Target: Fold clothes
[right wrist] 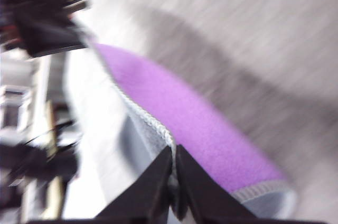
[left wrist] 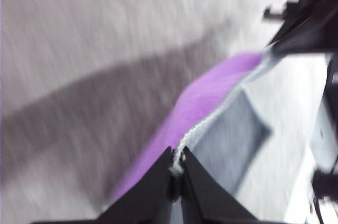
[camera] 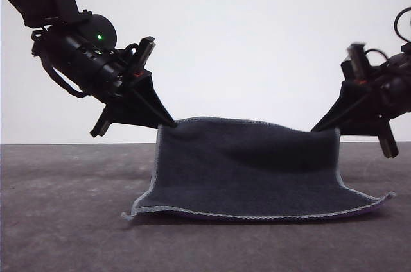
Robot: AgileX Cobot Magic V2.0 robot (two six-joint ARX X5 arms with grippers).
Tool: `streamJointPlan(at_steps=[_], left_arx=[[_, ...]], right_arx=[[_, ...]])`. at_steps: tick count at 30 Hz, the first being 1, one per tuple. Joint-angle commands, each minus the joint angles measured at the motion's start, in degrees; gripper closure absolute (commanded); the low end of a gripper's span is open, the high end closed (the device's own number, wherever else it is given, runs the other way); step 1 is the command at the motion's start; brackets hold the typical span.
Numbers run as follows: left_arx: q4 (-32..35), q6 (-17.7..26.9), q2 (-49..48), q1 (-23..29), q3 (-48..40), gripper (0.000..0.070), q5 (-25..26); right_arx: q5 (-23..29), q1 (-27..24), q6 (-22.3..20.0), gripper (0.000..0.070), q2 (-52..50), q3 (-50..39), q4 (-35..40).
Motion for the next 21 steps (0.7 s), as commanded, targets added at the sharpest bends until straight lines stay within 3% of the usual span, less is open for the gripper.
streamJointPlan(at_steps=[1,9,16,21], left_arx=[[-2.5,4.6,-0.27,-0.46,1.16,0.0699,0.35],[-11.87,9.45,-0.66,-2.15,1.16,0.0698,0.77],[-16.3,12.2,-0.66,-4.05,1.14,0.0696,0.73],[-17.52,12.63,-0.66,-4.65,1.15,0.0624,0.75]], right_arx=[[-0.46,-0.02,-7.61,0.0695,0.4,0.9,-3.25],[-0.35,0.24,-15.86,0.0695,0.26,0.9,-13.52],[0.41,0.24,-19.54,0.0695,0.26,0.9,-18.17],[0.4,0.24,-21.13,0.0678,0.26,0.9,-19.36]])
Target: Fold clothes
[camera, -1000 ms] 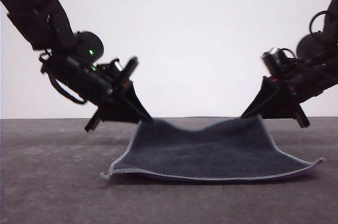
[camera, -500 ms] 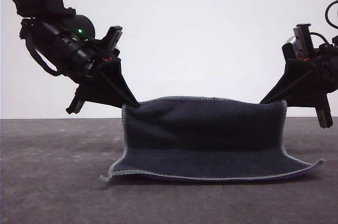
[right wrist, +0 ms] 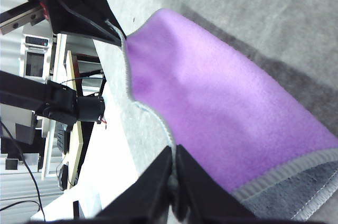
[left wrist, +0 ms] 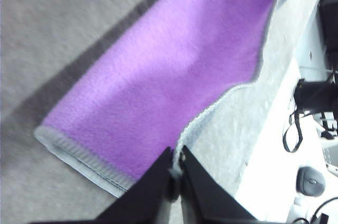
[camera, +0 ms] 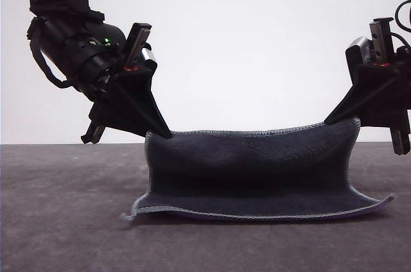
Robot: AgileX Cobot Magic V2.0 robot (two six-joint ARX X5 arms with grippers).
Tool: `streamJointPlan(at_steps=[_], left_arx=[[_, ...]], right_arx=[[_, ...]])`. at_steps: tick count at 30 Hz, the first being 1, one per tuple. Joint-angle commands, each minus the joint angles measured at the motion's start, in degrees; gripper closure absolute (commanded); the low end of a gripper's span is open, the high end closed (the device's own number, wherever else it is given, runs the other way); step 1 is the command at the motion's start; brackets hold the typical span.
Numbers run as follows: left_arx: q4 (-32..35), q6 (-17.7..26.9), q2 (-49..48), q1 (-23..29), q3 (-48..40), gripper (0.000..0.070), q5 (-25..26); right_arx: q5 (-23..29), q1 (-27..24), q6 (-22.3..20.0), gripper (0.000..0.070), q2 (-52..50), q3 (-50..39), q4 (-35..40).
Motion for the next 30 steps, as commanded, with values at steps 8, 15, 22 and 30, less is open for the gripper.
streamJointPlan(at_steps=[8,15,22,30], left_arx=[[-1.76,2.08,0.35,-0.37,1.15,0.0344,0.51],[-2.72,2.1,0.18,-0.34,1.16,0.0339,0.5],[-1.2,0.5,-4.29,0.09,1.24,0.034,-1.11],[2.01,-3.84,-16.93,0.34,1.31,0.0342,-14.64]], right_arx=[[-0.22,0.07,-4.48,0.0332,0.66,0.9,-2.56],[-0.68,0.06,-4.5,0.0279,-0.35,0.98,-3.36],[-0.63,0.07,-2.58,0.0282,-9.29,1.9,-3.75],[10.57,0.07,11.25,0.0288,-27.62,2.38,2.6]])
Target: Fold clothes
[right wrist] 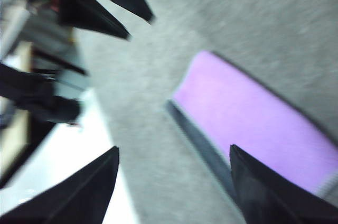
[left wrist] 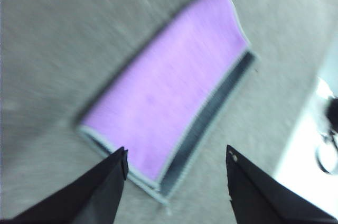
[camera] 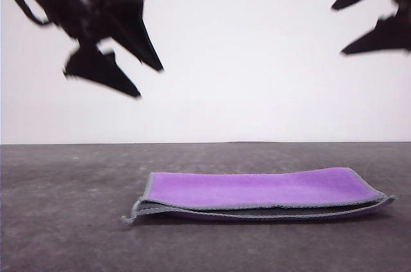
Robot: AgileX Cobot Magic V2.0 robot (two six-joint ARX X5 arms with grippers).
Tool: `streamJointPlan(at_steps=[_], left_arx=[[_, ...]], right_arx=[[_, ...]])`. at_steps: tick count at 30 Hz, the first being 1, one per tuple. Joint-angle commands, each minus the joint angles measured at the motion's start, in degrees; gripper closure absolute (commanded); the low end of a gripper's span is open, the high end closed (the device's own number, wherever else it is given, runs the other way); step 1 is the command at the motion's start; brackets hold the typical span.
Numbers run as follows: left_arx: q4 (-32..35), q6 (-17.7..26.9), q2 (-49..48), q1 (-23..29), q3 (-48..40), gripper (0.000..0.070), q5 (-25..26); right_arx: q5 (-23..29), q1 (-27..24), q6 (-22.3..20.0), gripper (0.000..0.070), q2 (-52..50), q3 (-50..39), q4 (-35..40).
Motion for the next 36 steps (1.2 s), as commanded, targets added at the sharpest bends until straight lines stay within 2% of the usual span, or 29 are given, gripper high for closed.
streamJointPlan(at_steps=[1,4,7,10,13,17,22,28,36], left_arx=[[0.44,-2.05,-2.19,-0.22,1.31,0.0345,-3.64],[-0.07,-3.05,-7.23,-0.2,1.31,0.0346,-9.76],[-2.52,-3.2,-11.67,-0.2,1.31,0.0346,-14.85],[-5.83,-3.18,-15.4,-0.2,1.31,0.0347,-19.38],[-7.76,-3.22,-18.44,-0.2,1.29,0.0346,-23.44],[-8.99,-4.01,-21.05,-0.2,1.0,0.0347,-25.6],[-9.29,-4.48,-23.09,-0.2,-1.45,0.0347,-26.36],[-9.24,-4.8,-23.63,-0.2,-4.34,0.0347,-26.36],[-8.55,-5.25,-23.58,-0.22,-4.87,0.0347,-26.34]], right_arx=[[5.71,0.03,8.7,0.0288,-3.63,1.01,1.87],[15.26,0.03,14.55,0.0288,-10.58,1.01,3.55],[22.81,0.03,17.23,0.0288,-16.62,1.01,3.12],[28.37,0.03,19.19,0.0288,-21.34,0.95,2.13],[30.68,0.03,20.09,0.0288,-23.97,0.86,1.83],[30.63,0.03,20.99,0.0288,-23.52,-0.57,2.81],[29.9,0.03,23.45,0.0287,-19.97,-8.61,8.74],[22.86,0.04,25.4,0.0287,-10.75,-17.96,18.0],[16.47,0.54,26.12,0.0287,5.21,-19.02,22.06]])
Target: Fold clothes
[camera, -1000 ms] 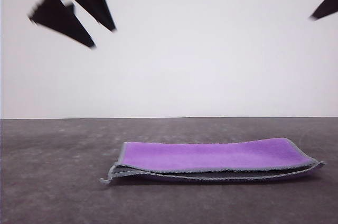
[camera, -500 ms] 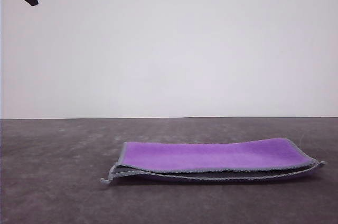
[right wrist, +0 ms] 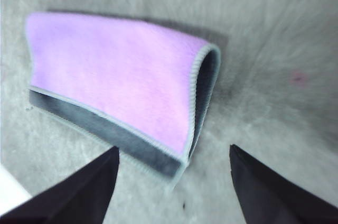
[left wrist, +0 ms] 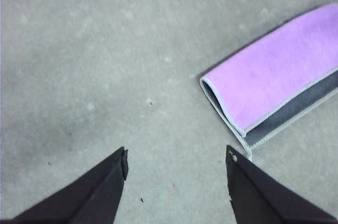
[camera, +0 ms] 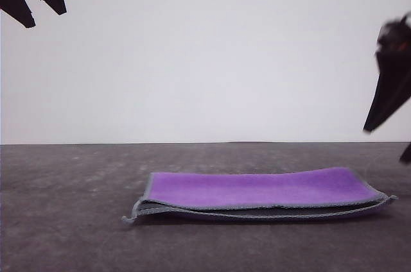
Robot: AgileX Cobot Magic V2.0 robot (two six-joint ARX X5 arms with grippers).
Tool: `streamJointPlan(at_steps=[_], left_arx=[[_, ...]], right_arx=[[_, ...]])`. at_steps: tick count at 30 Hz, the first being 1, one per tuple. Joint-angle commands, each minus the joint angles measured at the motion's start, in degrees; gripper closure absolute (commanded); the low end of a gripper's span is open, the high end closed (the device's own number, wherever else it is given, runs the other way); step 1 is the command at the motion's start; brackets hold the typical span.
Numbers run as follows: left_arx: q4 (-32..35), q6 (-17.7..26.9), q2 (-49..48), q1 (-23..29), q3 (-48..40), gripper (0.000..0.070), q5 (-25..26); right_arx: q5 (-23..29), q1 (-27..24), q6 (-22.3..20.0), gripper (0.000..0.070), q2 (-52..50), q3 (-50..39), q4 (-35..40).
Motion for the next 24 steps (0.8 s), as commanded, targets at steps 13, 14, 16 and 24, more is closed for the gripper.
streamJointPlan(at_steps=[13,14,16,24], left_arx=[[2.57,-1.18,0.42,-0.26,0.48,0.0347,-0.18],[2.57,-1.17,0.42,-0.26,0.48,0.0346,-0.18],[2.5,-1.15,0.42,-0.26,0.48,0.0347,-0.18],[2.52,-1.15,0.42,-0.26,0.48,0.0347,-0.18]], right_arx=[[-4.63,4.27,1.07,0.0422,12.87,0.5,5.37],[-4.66,4.48,1.07,0.0505,12.87,0.5,5.73],[-4.57,4.81,0.98,0.0614,12.85,0.5,6.64],[-5.2,4.92,0.87,0.0698,12.81,0.59,9.17]])
